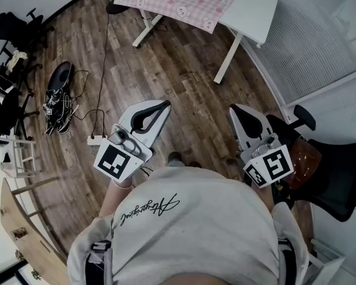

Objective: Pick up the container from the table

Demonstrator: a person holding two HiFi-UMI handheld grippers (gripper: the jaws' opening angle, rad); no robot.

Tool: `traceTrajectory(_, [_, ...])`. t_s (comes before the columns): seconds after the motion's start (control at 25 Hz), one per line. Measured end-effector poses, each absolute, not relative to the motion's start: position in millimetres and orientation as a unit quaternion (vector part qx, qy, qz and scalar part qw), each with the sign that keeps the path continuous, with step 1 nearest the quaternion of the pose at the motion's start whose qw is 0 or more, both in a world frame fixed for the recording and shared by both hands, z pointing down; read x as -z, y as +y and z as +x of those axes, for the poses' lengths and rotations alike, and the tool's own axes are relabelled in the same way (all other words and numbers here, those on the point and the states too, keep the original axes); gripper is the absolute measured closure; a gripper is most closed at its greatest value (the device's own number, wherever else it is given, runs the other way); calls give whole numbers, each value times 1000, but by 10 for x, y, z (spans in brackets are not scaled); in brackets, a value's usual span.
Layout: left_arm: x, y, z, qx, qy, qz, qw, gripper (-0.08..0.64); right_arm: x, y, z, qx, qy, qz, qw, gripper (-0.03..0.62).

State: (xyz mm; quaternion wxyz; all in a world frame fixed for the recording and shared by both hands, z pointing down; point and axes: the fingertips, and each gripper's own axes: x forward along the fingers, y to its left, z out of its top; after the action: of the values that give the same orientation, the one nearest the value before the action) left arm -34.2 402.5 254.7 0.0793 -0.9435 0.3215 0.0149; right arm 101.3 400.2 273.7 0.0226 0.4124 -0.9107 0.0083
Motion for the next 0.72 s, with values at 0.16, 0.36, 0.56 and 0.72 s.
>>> traceTrajectory(0.16, [-2543,4030,-358,-18,329,-941,77,558,-2735,3997,1036,-7,-907,421,24,589])
traceTrajectory(0.36, [-2548,4047,-374,-21,334,-940,71,489,-2719,4024,1020,-9,-909,416,15,541])
traceTrajectory(0.56, [-2532,4076,-388,-24,338,-938,71,385,-2730,4038,976,-6,-910,413,17,384])
traceTrajectory(0.72, [-2531,4056,-395,-28,345,-936,69,270,-2789,4016,939,-3,-909,415,34,276])
